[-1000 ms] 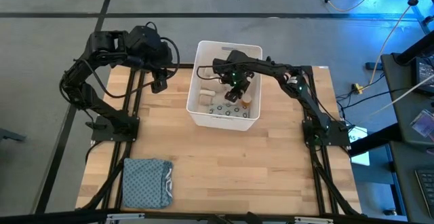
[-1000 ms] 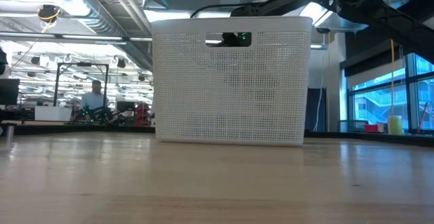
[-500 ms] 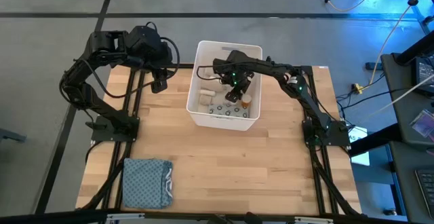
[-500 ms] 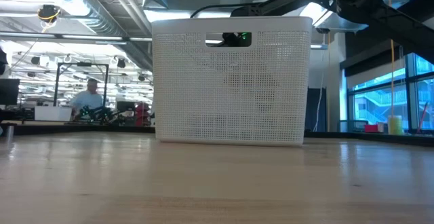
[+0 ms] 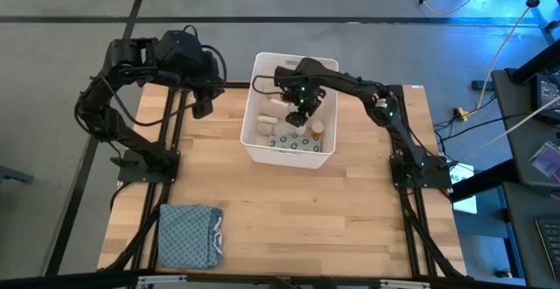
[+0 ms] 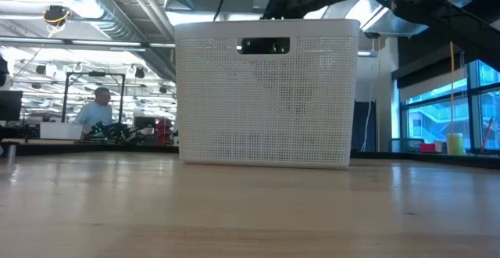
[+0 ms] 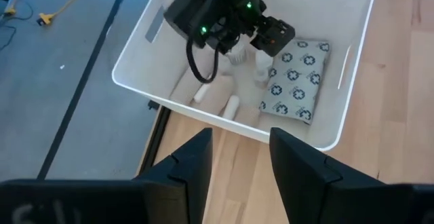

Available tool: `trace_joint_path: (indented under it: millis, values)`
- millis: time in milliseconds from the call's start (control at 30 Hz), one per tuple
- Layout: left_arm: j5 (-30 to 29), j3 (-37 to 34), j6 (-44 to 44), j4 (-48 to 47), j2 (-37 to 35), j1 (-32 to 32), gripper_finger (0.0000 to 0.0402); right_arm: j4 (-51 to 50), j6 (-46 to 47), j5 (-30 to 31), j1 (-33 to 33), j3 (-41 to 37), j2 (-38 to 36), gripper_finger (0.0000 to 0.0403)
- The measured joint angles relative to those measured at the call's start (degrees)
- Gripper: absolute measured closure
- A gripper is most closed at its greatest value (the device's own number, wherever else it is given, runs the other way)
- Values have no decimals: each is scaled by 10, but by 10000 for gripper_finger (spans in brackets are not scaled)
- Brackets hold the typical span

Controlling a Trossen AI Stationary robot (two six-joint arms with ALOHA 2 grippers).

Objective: Pick & place medical supplies in basket/bin
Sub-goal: Return to Home Position

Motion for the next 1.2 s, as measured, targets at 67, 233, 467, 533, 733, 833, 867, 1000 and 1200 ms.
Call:
trace_joint_path:
  millis: [67, 233, 467, 533, 733, 833, 867, 1000, 1200]
  values:
    - [0, 4, -2, 0, -4, 0, 261, 1, 2, 0, 0, 22, -7, 161]
    - [2, 4, -48, 0, -26, 0, 261, 1, 4, 0, -1, 90, -35, 161]
    - [6, 5, -107, 14, -32, 0, 261, 13, 0, -9, 3, 81, -150, 161]
    - [20, 2, -107, 52, -33, 8, 261, 41, -11, 4, 11, 81, -189, 161]
    - [217, -49, -55, 188, -63, 85, 261, 156, -88, 3, 20, 15, -326, 161]
    - [229, -111, -53, 228, -89, 141, 261, 250, -93, -15, 12, -99, -403, 161]
    - [242, -141, -55, 248, -101, 159, 261, 286, -93, -22, 10, -147, -435, 161]
    - [363, -288, -87, 400, -173, 224, 261, 433, -82, -26, 2, -344, -566, 161]
    - [402, -511, -131, 584, -286, 315, 261, 681, -81, -43, 0, -622, -770, 161]
